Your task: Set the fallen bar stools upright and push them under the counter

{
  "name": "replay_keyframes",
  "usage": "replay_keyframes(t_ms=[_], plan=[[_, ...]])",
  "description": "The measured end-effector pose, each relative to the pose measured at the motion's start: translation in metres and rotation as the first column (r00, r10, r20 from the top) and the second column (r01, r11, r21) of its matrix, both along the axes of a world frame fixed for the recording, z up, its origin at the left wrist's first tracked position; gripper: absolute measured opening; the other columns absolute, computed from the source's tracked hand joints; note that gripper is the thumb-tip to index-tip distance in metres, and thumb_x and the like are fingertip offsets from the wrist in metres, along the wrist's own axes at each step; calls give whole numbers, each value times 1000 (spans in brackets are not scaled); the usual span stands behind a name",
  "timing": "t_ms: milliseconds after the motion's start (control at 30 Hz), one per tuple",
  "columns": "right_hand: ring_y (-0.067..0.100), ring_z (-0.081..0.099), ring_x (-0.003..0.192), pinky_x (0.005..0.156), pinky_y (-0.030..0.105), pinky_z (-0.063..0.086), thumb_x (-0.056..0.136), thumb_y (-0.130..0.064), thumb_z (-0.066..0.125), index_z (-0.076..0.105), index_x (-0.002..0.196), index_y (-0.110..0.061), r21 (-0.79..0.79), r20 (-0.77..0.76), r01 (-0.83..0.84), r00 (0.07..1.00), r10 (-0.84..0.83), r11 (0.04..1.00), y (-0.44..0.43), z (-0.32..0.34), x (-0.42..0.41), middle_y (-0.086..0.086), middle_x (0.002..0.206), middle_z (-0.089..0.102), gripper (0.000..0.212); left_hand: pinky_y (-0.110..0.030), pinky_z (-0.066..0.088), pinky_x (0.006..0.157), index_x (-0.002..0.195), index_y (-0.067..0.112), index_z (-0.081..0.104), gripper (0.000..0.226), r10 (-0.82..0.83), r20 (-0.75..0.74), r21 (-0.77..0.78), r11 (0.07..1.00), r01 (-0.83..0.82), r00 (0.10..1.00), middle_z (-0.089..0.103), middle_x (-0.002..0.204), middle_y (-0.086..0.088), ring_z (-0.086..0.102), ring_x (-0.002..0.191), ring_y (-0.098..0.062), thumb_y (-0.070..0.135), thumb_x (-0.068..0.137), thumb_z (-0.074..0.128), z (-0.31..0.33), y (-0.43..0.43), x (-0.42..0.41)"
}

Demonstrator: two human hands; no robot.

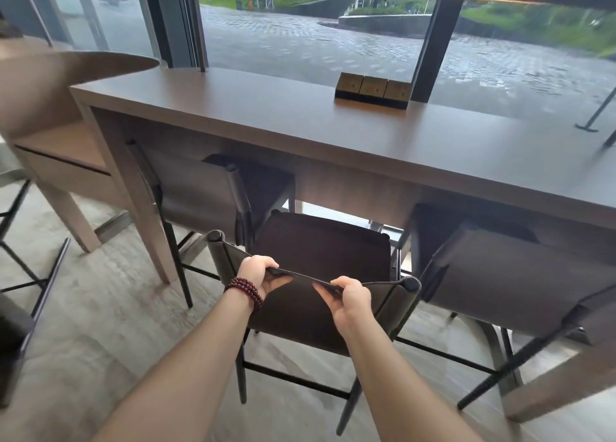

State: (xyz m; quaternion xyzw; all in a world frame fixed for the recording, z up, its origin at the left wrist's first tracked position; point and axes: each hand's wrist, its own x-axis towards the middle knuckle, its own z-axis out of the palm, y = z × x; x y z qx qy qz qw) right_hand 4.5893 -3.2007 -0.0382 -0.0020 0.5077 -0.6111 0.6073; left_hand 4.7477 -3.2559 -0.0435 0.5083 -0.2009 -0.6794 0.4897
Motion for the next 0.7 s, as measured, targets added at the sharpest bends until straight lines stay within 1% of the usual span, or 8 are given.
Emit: replay_keyframes(t_ms=[100, 200, 233, 333, 433, 533, 633, 700], plan=[[28, 64, 61, 54, 36, 58, 82, 17, 49, 49, 105, 1, 7, -24, 10, 1000, -10, 1000, -7, -4, -1, 16, 95, 50, 28, -50, 55, 76, 76, -2, 51, 17, -12, -4, 10, 1000, 12, 1000, 57, 84, -20, 61, 79, -35, -13, 82, 41, 3, -4, 0], [22, 67, 47, 55, 34, 58, 82, 14, 50, 48, 103, -1, -1, -38, 17, 999, -17, 1000, -7, -8, 1, 16, 87, 53, 26, -50, 55, 77, 75, -2, 52, 17, -11, -7, 29, 1000, 12, 1000, 58, 82, -20, 62, 79, -36, -13, 83, 42, 5, -2, 1], [21, 67, 49, 55, 33, 58, 83, 12, 51, 48, 101, -2, 13, -52, 18, 999, -17, 1000, -6, -8, 2, 16, 85, 53, 23, -50, 55, 75, 75, -2, 52, 16, -9, -12, 36, 999, 10, 1000, 59, 82, -20, 62, 80, -36, -13, 83, 42, 6, -1, 1], [22, 66, 63, 58, 31, 58, 85, 7, 55, 46, 89, -6, 70, -86, 30, 996, -24, 997, 0, -12, 7, 16, 84, 57, 16, -47, 58, 67, 75, -2, 52, 16, -6, -22, 51, 999, 7, 1000, 58, 80, -18, 61, 77, -34, -13, 84, 43, 7, 5, 3], [23, 67, 70, 68, 33, 57, 87, 2, 56, 44, 86, -7, 106, -99, 27, 995, -16, 994, 8, -15, 14, 15, 86, 60, 15, -47, 58, 63, 73, 0, 50, 17, -7, -17, 64, 998, 9, 1000, 55, 74, -15, 59, 71, -31, -13, 83, 45, 8, 13, 6], [22, 65, 74, 69, 33, 55, 88, -3, 59, 44, 84, -7, 121, -109, 29, 994, -16, 992, 19, -19, 22, 14, 91, 58, 16, -47, 58, 62, 83, -1, 52, 9, -19, -45, 84, 996, 23, 999, 56, 81, -15, 59, 74, -32, -9, 83, 49, 9, 27, 10], [22, 65, 85, 67, 34, 56, 87, -14, 64, 47, 90, -7, 124, -122, -1, 992, 16, 992, 30, -24, 27, 11, 98, 57, 19, -48, 58, 64, 99, -1, 54, 17, 5, -120, 87, 996, 5, 993, 60, 96, -19, 60, 84, -34, -5, 83, 50, 12, 41, 15], [22, 64, 96, 69, 37, 58, 86, -25, 68, 47, 104, -6, 113, -116, -32, 992, 45, 993, 36, -24, 30, 7, 103, 57, 33, -47, 58, 66, 100, -1, 55, 16, 18, -146, 72, 997, -7, 989, 60, 96, -20, 61, 85, -33, -3, 84, 50, 17, 49, 20]])
